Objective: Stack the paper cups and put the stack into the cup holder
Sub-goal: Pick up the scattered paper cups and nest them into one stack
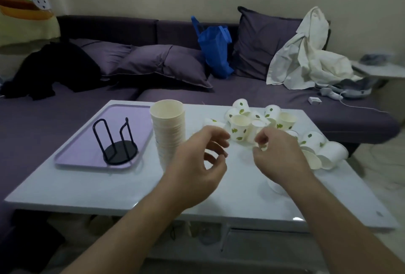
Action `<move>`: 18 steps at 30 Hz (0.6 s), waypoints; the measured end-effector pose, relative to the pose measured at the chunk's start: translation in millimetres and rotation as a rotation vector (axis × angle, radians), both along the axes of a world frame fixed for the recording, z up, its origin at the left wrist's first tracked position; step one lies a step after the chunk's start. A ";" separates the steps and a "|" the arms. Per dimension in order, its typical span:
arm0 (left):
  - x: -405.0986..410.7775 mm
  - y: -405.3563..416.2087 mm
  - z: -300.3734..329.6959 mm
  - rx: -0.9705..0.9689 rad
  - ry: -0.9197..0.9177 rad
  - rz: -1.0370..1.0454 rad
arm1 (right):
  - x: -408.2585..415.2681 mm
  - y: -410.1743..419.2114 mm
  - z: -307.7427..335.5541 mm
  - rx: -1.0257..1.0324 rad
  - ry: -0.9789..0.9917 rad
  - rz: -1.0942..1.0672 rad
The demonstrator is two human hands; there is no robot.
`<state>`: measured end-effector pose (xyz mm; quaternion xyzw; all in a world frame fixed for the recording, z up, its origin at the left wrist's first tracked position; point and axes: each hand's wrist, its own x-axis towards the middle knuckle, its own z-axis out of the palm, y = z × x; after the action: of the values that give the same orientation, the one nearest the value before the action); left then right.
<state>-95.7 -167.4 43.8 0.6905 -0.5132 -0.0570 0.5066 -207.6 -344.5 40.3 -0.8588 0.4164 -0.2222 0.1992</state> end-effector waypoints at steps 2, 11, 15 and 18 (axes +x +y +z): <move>-9.5 -10.9 -10.4 0.147 0.007 -0.024 | -15.9 -10.1 -4.1 -0.034 0.187 -0.073; -25.1 -33.9 -40.2 0.368 0.092 -0.045 | -40.7 -23.5 -28.5 0.000 0.437 -0.086; -23.6 -37.4 -48.4 0.400 0.104 -0.027 | -42.4 -30.6 -26.1 -0.057 0.339 -0.106; -22.5 -38.8 -51.6 0.420 0.116 -0.021 | -43.5 -35.4 -27.9 -0.035 0.419 -0.141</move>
<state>-118.2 -206.2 -7.8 0.7709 -0.4672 -0.2078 0.3798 -251.2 -379.9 12.4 -0.8583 0.5037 -0.0592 0.0775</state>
